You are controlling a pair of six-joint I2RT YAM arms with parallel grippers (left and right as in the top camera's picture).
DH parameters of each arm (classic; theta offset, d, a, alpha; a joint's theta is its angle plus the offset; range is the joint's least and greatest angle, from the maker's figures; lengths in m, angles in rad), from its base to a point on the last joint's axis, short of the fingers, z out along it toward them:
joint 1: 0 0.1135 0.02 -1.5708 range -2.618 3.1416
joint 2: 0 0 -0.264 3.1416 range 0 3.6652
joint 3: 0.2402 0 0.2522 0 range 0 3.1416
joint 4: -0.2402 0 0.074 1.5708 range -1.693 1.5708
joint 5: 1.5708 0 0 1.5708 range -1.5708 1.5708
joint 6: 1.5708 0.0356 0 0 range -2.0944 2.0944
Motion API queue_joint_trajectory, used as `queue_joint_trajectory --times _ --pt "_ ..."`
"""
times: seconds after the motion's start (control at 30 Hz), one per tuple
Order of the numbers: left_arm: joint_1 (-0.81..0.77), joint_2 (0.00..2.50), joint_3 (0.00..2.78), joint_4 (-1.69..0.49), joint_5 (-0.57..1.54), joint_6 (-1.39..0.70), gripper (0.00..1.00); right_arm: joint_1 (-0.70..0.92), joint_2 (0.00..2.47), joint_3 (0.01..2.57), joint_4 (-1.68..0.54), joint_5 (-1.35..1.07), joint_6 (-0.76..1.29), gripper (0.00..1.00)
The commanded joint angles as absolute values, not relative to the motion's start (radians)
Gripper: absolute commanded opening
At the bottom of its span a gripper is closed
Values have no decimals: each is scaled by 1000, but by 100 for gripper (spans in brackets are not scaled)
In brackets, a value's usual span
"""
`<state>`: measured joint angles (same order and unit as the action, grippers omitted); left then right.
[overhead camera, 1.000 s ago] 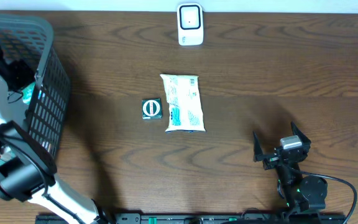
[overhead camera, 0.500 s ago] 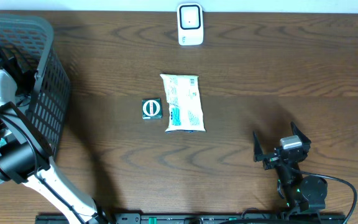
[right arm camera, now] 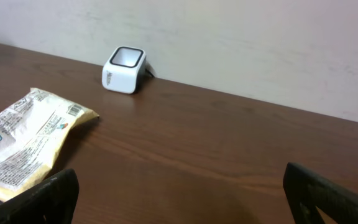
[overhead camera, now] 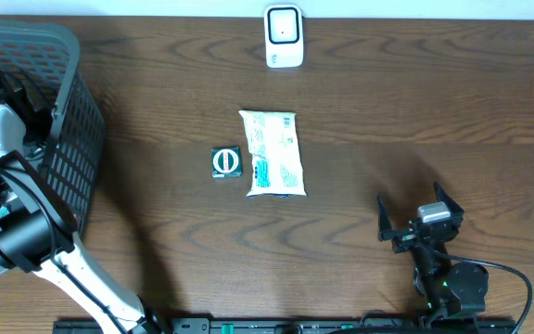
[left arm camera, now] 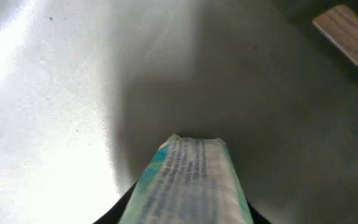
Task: Scan the item barcode
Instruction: 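Reach into the basket and grasp the small white-green box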
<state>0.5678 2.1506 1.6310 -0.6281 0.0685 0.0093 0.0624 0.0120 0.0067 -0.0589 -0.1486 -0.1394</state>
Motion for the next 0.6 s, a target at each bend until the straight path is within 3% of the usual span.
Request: queue_joint_trajectory --times 0.0,0.3,0.57 --pt "570 2048 1630 -629 67 -5 26 69 7 6 -63 -148 -128 99" --pt "570 1732 1630 -649 68 -99 21 69 7 6 -63 -148 -128 99" --pt "470 1435 1630 -673 279 -145 20 69 7 6 -63 -148 -128 99"
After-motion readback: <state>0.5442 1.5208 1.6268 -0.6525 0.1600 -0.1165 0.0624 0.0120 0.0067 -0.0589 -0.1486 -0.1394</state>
